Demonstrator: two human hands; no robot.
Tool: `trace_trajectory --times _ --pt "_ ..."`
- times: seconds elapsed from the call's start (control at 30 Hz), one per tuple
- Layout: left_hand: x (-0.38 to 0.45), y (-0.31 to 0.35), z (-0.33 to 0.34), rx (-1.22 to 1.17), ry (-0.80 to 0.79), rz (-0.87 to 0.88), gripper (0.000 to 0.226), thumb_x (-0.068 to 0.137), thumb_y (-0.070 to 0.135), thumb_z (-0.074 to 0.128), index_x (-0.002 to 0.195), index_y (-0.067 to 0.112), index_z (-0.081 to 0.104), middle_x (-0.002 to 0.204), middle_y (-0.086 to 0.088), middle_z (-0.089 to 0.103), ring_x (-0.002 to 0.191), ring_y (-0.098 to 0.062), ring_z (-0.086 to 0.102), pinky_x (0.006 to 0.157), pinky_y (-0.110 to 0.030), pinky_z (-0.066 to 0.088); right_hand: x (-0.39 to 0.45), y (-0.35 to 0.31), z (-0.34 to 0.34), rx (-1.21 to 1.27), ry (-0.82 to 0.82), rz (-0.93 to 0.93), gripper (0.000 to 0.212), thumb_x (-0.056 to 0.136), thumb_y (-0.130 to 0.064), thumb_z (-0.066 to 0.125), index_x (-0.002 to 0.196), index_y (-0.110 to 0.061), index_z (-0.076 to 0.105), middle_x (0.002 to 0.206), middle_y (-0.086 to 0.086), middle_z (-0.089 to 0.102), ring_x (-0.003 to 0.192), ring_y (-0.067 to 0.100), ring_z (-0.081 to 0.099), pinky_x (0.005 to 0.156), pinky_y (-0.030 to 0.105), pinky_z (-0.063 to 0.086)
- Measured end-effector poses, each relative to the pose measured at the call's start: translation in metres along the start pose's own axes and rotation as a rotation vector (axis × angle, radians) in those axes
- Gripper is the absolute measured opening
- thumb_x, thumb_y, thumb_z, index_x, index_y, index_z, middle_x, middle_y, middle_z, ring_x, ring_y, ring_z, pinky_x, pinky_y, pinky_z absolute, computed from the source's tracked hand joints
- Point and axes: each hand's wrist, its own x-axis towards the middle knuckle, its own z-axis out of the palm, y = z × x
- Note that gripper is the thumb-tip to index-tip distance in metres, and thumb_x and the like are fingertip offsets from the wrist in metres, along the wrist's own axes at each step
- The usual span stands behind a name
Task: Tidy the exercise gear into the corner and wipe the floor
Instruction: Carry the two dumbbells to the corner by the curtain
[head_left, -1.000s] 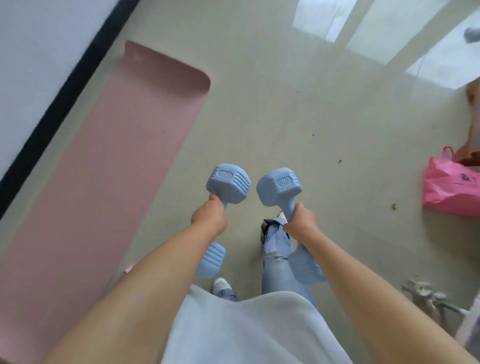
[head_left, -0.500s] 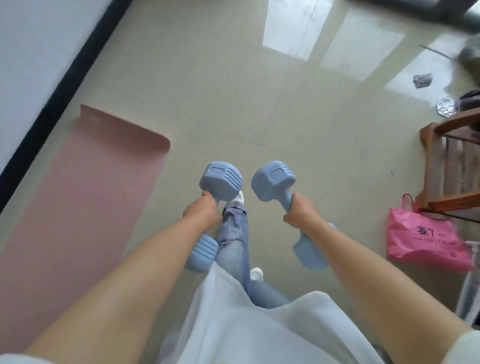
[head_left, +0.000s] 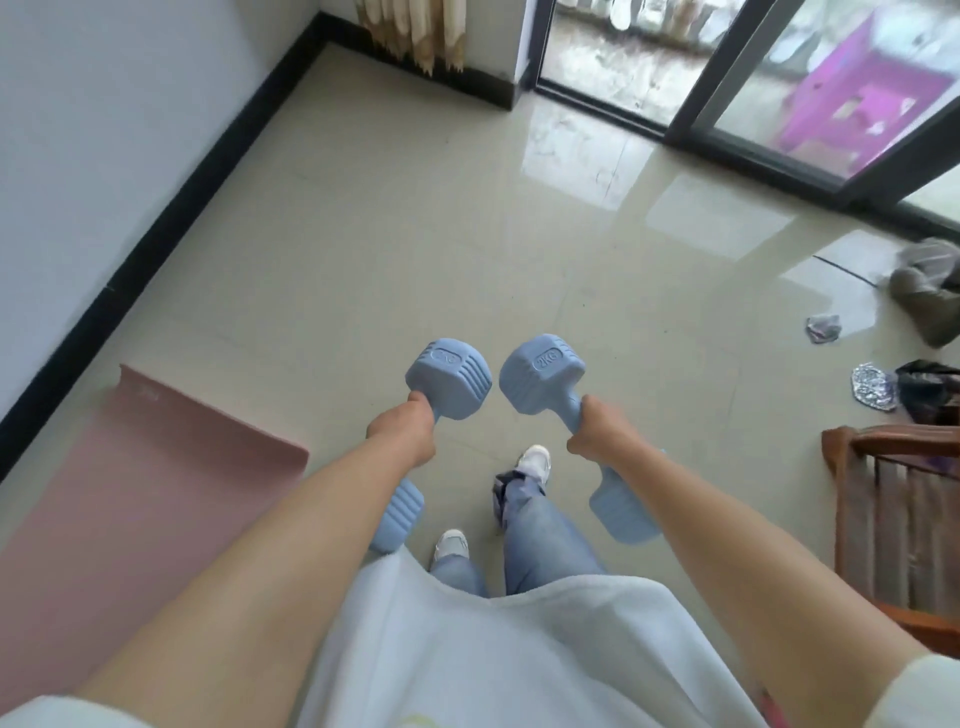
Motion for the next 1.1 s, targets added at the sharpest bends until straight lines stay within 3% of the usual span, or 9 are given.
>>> trace_trajectory --times 0.17,0.4,0.5,0.7,0.97,1.1 --pt "0.102 0.046 -0.104 0.007 0.024 -0.030 0.048 0.092 0.005 0.044 0.136 0.002 0.026 0.106 -0.011 0.058 0.102 -0.029 0.061 0.070 -0.029 0.040 0.114 -0.026 -0.115 -0.066 -0.044 -0.047 0.037 0.085 -0.004 0.052 0.062 -0.015 0.025 0.064 -0.001 0.032 0.053 0.012 0.032 0.046 0.021 0.023" --pt "0.233 0.114 -0.264 -0.081 -0.039 -0.133 0.046 0.093 0.007 0.046 0.134 0.000 0.027 0.124 -0.011 0.058 0.113 -0.030 0.059 0.086 -0.035 0.048 0.268 -0.072 -0.286 -0.145 -0.081 -0.087 0.041 0.084 -0.004 0.054 0.061 -0.017 0.023 0.063 -0.001 0.032 0.054 0.015 0.036 0.045 0.022 0.023" --pt "0.257 0.122 -0.298 -0.107 -0.030 -0.126 0.048 0.093 0.009 0.047 0.135 0.000 0.026 0.125 -0.012 0.057 0.113 -0.030 0.058 0.081 -0.035 0.046 0.294 -0.084 -0.325 -0.185 -0.055 -0.116 0.039 0.082 -0.004 0.054 0.060 -0.016 0.024 0.062 -0.001 0.033 0.050 0.013 0.032 0.045 0.022 0.023" --pt "0.371 0.133 -0.399 -0.195 -0.038 -0.183 0.049 0.092 0.009 0.048 0.134 -0.003 0.026 0.126 -0.016 0.056 0.115 -0.033 0.057 0.091 -0.038 0.047 0.412 -0.136 -0.420 -0.226 -0.058 -0.134 0.036 0.083 -0.003 0.053 0.062 -0.016 0.026 0.063 0.000 0.034 0.050 0.012 0.032 0.044 0.023 0.023" --pt "0.509 0.131 -0.530 -0.319 0.016 -0.290 0.044 0.092 0.005 0.049 0.131 -0.002 0.030 0.134 -0.018 0.052 0.123 -0.035 0.052 0.095 -0.040 0.044 0.548 -0.220 -0.523 -0.200 -0.087 -0.137 0.018 0.083 -0.002 0.054 0.080 -0.008 0.037 0.064 -0.001 0.034 0.052 0.011 0.033 0.044 0.022 0.025" --pt "0.558 0.139 -0.581 -0.359 0.009 -0.344 0.041 0.092 0.003 0.049 0.129 -0.001 0.032 0.131 -0.018 0.054 0.120 -0.035 0.054 0.091 -0.039 0.046 0.609 -0.250 -0.570 -0.183 -0.099 -0.126 0.022 0.083 -0.003 0.054 0.073 -0.010 0.035 0.064 -0.001 0.034 0.055 0.015 0.038 0.045 0.022 0.025"
